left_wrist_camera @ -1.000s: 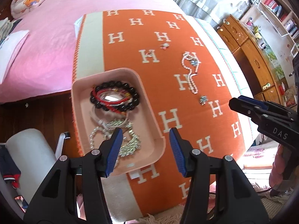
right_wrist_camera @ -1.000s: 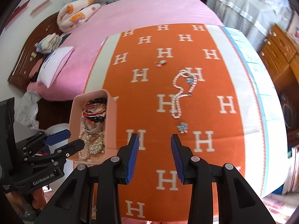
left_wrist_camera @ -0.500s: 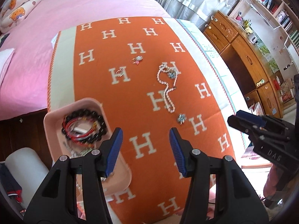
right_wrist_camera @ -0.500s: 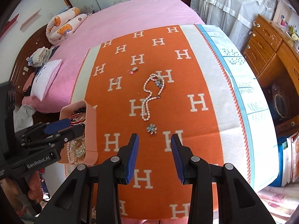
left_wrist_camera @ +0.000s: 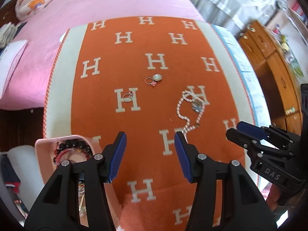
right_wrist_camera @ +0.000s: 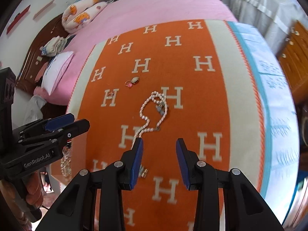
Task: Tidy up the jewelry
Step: 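Lower the right tool to the pearl necklace and close on its flower clasp, then lift the pearl necklace with the right tool, gathering the strand off the blanket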
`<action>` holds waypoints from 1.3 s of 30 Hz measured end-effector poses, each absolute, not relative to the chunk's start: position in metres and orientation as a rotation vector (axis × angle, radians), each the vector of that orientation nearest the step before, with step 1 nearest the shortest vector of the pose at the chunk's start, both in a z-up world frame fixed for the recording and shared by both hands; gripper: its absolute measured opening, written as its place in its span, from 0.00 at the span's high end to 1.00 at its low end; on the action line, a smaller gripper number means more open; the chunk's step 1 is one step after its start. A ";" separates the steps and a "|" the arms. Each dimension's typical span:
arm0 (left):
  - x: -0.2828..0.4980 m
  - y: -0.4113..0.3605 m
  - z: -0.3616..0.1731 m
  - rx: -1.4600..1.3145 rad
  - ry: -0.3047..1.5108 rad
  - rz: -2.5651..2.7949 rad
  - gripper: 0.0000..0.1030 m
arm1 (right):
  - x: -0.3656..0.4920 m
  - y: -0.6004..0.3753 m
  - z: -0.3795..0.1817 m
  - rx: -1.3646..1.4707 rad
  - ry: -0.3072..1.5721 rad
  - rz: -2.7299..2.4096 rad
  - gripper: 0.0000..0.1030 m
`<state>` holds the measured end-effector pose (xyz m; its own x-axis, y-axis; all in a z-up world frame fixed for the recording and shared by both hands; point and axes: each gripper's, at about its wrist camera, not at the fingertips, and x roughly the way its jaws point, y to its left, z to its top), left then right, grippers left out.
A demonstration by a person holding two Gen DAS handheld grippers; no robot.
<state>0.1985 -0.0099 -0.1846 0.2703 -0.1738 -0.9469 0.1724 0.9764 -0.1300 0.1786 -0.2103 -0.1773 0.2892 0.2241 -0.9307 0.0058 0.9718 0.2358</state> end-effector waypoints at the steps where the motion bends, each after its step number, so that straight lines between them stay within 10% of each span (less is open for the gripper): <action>1: 0.202 -0.012 -0.190 -0.006 1.281 -0.218 0.53 | 0.188 -0.212 -0.186 0.208 1.281 0.163 0.65; 12: 0.224 -0.033 -0.227 -0.037 1.319 -0.149 0.53 | 0.244 -0.197 -0.248 0.102 1.305 0.273 0.66; 23: 0.247 -0.029 -0.227 -0.077 1.314 -0.107 0.53 | 0.237 -0.181 -0.258 -0.050 1.241 0.294 0.93; 39: 0.251 -0.058 -0.228 -0.042 1.324 -0.165 0.53 | 0.210 -0.237 -0.174 0.245 1.126 0.429 0.93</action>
<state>0.2510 -0.0583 -0.2280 0.2346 -0.1441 -0.9614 0.0962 0.9875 -0.1245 0.2101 -0.2375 -0.1741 0.3611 0.4503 -0.8166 -0.2074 0.8925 0.4004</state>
